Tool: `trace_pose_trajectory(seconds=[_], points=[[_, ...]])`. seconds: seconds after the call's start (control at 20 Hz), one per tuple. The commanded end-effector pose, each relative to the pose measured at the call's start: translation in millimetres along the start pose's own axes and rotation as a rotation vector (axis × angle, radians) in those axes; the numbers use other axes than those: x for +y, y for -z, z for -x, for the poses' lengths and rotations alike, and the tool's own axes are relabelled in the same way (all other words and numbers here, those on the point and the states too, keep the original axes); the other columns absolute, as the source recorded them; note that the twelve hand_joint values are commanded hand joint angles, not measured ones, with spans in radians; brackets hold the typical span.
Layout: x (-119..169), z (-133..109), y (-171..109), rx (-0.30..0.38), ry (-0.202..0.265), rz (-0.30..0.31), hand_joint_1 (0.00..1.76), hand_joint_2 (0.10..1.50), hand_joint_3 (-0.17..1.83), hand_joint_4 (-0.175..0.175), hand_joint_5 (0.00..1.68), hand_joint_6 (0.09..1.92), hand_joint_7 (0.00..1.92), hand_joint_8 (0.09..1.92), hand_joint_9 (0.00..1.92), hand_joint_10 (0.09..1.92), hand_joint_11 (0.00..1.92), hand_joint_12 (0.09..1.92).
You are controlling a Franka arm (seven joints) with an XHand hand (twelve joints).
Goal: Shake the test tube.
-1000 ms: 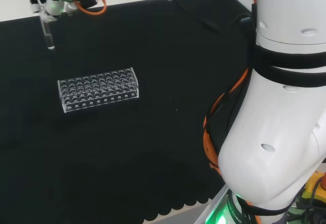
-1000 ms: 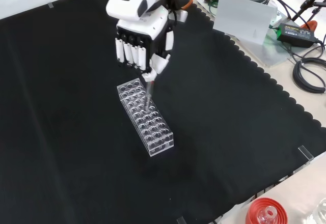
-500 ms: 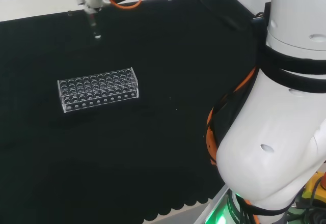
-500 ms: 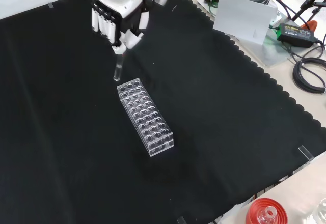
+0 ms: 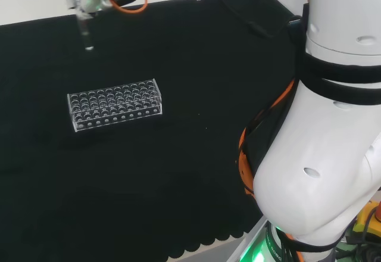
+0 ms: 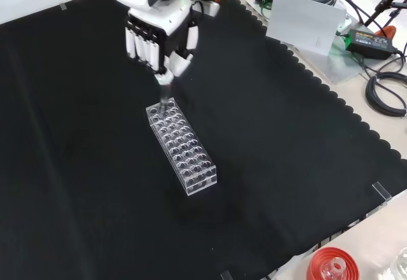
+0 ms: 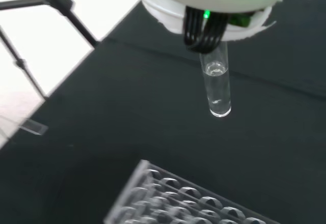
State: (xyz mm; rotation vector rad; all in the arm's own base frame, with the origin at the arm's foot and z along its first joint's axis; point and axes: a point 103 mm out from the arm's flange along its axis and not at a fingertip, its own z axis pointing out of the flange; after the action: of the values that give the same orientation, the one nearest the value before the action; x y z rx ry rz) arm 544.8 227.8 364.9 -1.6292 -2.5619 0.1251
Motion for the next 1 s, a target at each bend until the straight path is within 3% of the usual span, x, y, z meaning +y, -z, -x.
trace_pose_trajectory(seconds=[0.05,0.25,0.4,0.75,1.0], points=[[14,-54,1,0.087,0.142,0.012,1.43,0.65,0.63,-0.175,1.26,0.43,1.37,0.78,1.28,0.61,1.06,1.13],[14,-54,0,0.088,0.149,0.004,1.43,0.65,0.63,-0.175,1.26,0.43,1.37,0.78,1.28,0.61,1.06,1.13],[12,-34,-4,0.066,0.101,-0.007,1.43,0.65,0.63,-0.175,1.26,0.43,1.38,0.78,1.28,0.61,1.06,1.13],[-4,28,-9,-0.002,-0.057,-0.026,1.43,0.65,0.63,-0.175,1.26,0.42,1.38,0.78,1.28,0.61,1.06,1.13],[-12,49,-6,-0.036,-0.108,-0.025,1.43,0.65,0.63,-0.175,1.26,0.42,1.38,0.78,1.28,0.61,1.06,1.13]])
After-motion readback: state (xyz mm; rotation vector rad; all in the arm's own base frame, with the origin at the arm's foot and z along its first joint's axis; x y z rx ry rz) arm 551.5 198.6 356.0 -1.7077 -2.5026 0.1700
